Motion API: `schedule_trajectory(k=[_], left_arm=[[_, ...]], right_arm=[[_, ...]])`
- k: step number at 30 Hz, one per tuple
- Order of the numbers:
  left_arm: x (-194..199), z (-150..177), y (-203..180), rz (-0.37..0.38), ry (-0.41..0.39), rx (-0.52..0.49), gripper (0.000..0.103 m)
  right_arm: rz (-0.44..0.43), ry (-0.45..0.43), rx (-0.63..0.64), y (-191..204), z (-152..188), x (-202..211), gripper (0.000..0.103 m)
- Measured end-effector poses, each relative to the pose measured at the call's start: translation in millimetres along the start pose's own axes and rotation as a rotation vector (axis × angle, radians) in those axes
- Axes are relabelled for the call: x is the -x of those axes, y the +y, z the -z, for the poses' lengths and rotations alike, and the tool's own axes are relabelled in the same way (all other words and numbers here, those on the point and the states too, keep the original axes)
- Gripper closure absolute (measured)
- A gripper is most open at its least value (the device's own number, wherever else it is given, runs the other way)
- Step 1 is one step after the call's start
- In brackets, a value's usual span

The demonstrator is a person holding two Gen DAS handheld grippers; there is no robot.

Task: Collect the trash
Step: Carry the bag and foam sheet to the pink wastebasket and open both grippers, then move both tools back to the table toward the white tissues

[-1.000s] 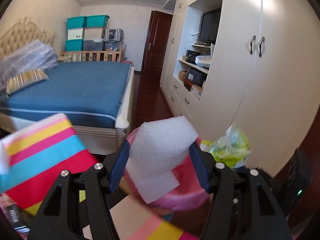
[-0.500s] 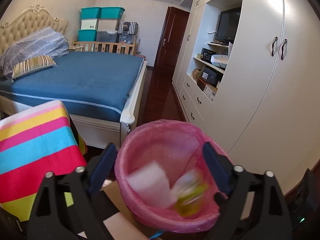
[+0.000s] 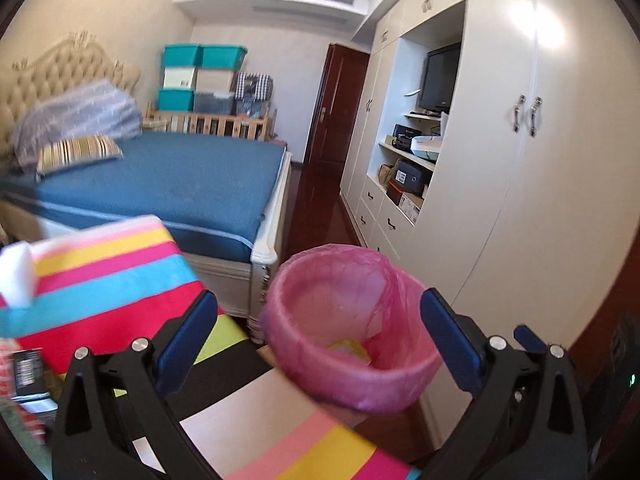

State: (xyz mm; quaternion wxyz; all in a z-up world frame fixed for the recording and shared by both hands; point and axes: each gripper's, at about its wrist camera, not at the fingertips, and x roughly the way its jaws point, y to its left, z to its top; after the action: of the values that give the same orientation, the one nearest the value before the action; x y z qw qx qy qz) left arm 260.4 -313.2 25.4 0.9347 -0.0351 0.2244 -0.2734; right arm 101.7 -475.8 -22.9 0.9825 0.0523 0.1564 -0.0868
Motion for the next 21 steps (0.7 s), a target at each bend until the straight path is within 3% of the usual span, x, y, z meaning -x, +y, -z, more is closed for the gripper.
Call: schedule_trajectory(k=[3, 12, 21], left_arm=[[36, 12, 8, -0.008, -0.036, -0.032, 0.005], [129, 50, 40, -0.06, -0.025, -0.122, 0.005], [229, 65, 97, -0.347, -0.148, -0.109, 0.005]], right_arm=[[-0.031, 0.014, -0.008, 14, 7, 8, 0.018], [-0.184, 0.06, -0.02, 79, 27, 26, 0.018], [-0.315, 0.127, 0.115, 165, 39, 30, 0.018]])
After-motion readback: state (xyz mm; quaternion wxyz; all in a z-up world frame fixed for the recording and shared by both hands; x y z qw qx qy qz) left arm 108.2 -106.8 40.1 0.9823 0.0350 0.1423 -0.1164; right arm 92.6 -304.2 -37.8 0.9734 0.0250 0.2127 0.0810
